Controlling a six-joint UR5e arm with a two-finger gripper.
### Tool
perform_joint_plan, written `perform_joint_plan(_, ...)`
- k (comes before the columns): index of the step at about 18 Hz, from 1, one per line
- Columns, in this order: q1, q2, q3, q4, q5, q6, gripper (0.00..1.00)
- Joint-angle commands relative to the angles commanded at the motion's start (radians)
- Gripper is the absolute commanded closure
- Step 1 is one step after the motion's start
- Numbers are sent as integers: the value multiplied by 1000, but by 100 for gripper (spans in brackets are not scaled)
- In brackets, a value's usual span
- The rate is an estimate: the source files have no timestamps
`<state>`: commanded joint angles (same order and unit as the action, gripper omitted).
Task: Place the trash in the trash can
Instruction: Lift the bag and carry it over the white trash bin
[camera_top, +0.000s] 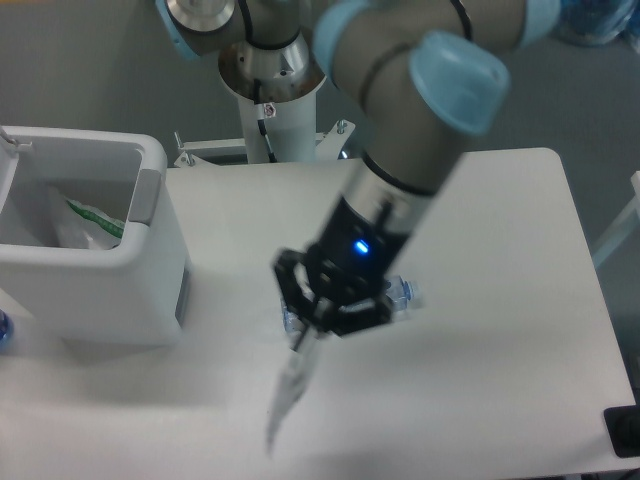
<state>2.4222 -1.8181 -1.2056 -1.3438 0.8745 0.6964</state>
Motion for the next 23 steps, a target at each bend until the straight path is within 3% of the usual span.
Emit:
perform_joint_plan(7,-97,129,-28,-2,-42,-95,100)
perform_joint_plan(16,-152,330,-184,-2,-51,-104,100)
perform_joint_plan(23,-153,370,-302,15,-32,-92,100)
